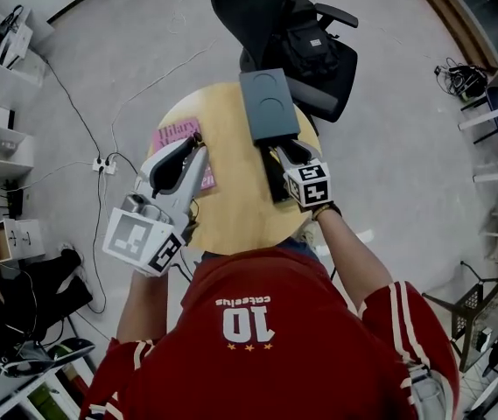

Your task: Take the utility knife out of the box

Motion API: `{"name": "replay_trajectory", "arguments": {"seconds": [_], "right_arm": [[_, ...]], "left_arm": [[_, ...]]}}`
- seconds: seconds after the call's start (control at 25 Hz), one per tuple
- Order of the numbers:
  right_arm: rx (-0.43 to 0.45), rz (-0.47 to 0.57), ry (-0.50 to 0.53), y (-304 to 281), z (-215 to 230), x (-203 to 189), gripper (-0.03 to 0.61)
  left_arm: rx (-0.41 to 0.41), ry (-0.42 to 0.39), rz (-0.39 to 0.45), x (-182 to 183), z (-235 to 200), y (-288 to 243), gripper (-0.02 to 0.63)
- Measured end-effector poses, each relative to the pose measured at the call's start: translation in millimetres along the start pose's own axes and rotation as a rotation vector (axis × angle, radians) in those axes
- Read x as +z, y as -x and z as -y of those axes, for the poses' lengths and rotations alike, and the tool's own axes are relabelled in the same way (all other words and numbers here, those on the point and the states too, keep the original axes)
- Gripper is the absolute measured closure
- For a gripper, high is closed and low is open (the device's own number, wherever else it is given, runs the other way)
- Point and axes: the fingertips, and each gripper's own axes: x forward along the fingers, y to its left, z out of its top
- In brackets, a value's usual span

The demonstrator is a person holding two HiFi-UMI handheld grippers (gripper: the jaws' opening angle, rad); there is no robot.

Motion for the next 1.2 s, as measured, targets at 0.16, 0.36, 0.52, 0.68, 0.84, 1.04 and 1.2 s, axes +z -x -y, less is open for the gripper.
{"name": "replay_trajectory", "arguments": {"seconds": [0.16, 0.36, 0.52, 0.68, 0.84, 1.04, 1.2], "right_arm": [[-0.003, -0.063, 0.012, -19, 0, -26, 0.46], [-0.018, -0.16, 0.007, -44, 9, -62, 0.455], [-0.019, -0.231, 0.012, -57, 11, -85, 0.448], [-0.012, -0.277, 0.042, -71, 7, -88, 0.438], [-0.046, -0.316, 0.062, -86, 7, -95, 0.433], [-0.114, -0.392, 0.018, -89, 13, -105, 0.426], [-0.117, -0.393, -0.027, -92, 15, -108, 0.428]], "left_arm": [[0.013, 0.012, -0.019, -8, -5, 5, 0.54], [0.02, 0.021, -0.035, -17, -7, 7, 0.541], [0.024, 0.025, -0.052, -22, -7, 8, 0.54], [0.031, 0.032, -0.06, -25, -8, 12, 0.54], [0.047, 0.036, -0.069, -29, -11, 19, 0.541], [0.064, 0.047, -0.075, -33, -18, 25, 0.54], [0.067, 0.063, -0.074, -37, -20, 27, 0.54]]}}
